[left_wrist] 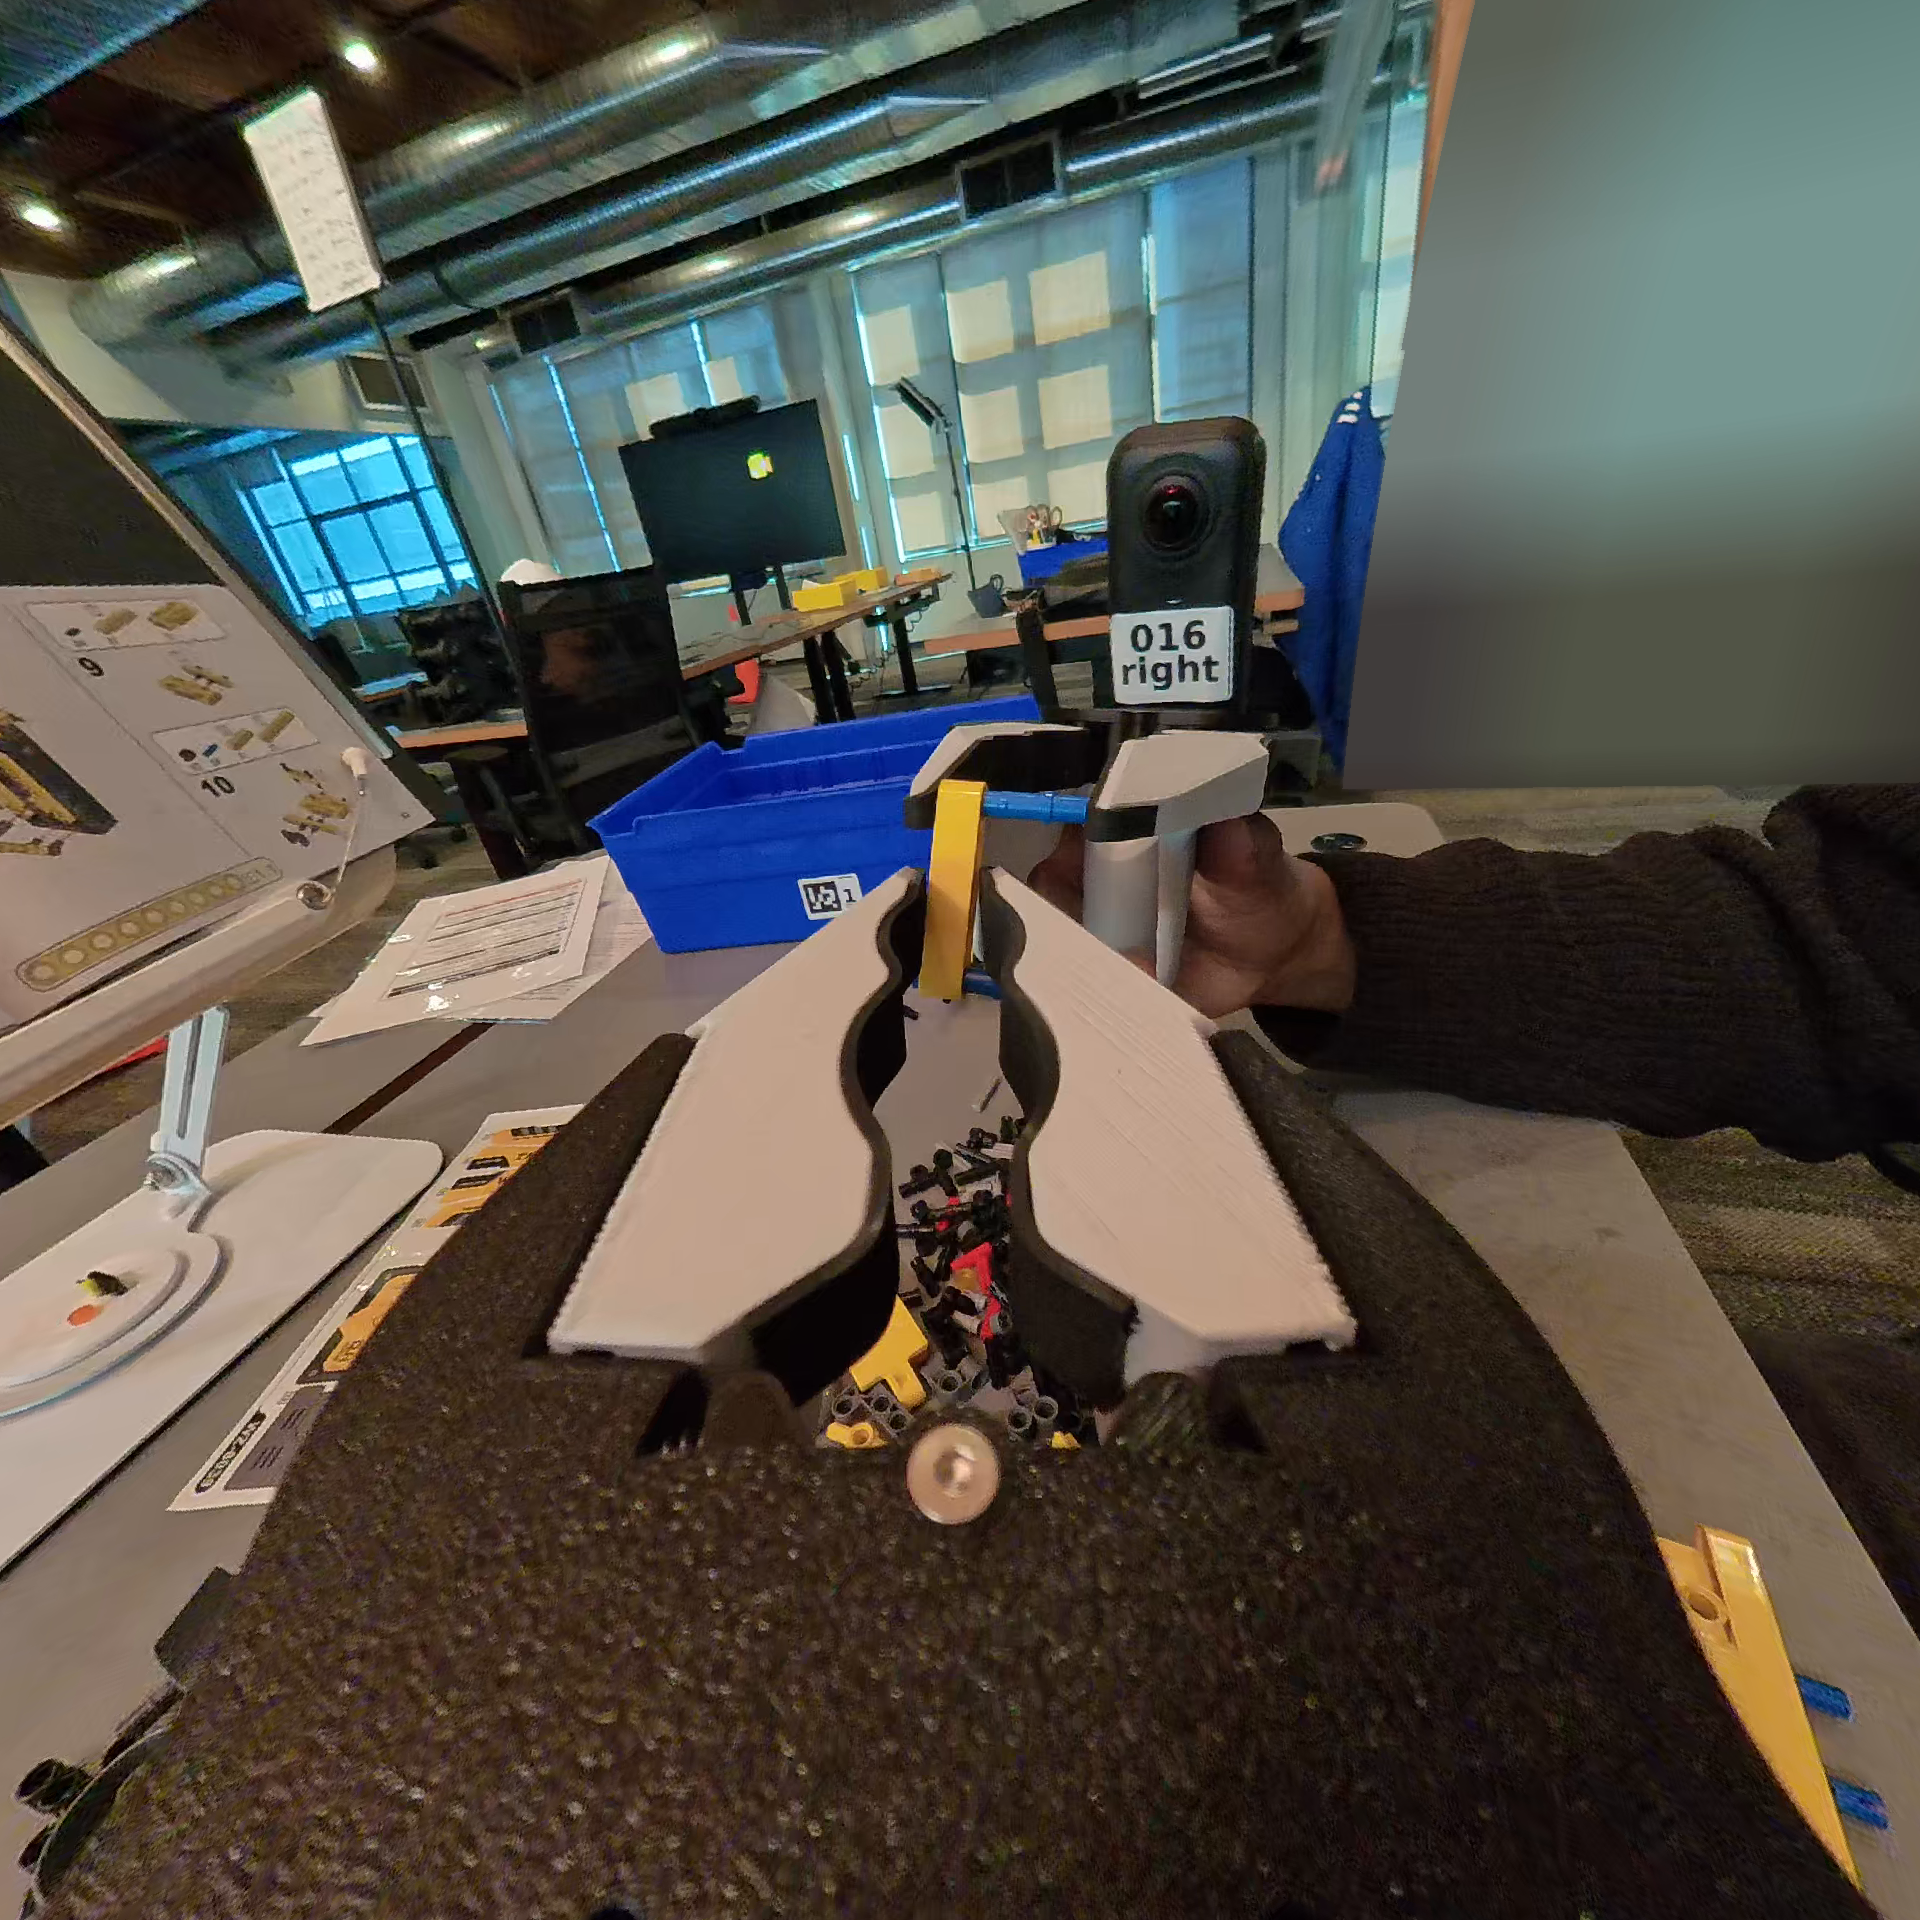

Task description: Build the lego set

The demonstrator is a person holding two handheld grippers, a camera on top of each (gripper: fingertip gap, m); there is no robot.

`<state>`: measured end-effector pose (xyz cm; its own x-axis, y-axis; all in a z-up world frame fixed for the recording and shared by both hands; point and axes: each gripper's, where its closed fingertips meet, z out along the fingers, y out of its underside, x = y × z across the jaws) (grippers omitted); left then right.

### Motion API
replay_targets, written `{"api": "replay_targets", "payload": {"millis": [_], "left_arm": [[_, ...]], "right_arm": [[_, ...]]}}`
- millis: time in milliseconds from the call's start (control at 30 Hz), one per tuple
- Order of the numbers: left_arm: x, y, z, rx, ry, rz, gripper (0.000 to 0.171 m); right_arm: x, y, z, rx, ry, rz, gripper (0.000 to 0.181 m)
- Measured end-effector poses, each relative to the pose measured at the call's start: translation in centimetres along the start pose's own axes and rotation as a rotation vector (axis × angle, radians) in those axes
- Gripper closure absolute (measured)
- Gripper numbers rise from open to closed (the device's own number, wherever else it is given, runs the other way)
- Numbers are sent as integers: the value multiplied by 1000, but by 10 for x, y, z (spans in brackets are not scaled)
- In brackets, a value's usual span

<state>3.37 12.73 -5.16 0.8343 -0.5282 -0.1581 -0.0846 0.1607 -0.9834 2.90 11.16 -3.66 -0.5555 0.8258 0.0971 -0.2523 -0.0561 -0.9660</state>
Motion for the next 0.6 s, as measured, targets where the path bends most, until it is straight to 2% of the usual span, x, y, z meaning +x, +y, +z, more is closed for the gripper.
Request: {"api": "replay_targets", "payload": {"millis": [133, 233, 333, 500, 600], "left_arm": [[3, -4, 1, 16, 30, -34, 164], [5, -8, 0, 45, 48, -60, 164], [6, -3, 2, 15, 49, -44, 164], [2, 1, 5, 8, 5, -59, 163], [-7, 1, 1, 19, -36, -66, 155]], "right_arm": [[-1, -8, -3, 50, 2, -8, 153], [-4, -6, -1, 48, -42, 79, 152], [-6, -1, 1, 37, -74, 137, 152], [-1, 3, 1, -7, -26, 54, 153], [12, 3, -1, -33, 83, -68, 153]]}}
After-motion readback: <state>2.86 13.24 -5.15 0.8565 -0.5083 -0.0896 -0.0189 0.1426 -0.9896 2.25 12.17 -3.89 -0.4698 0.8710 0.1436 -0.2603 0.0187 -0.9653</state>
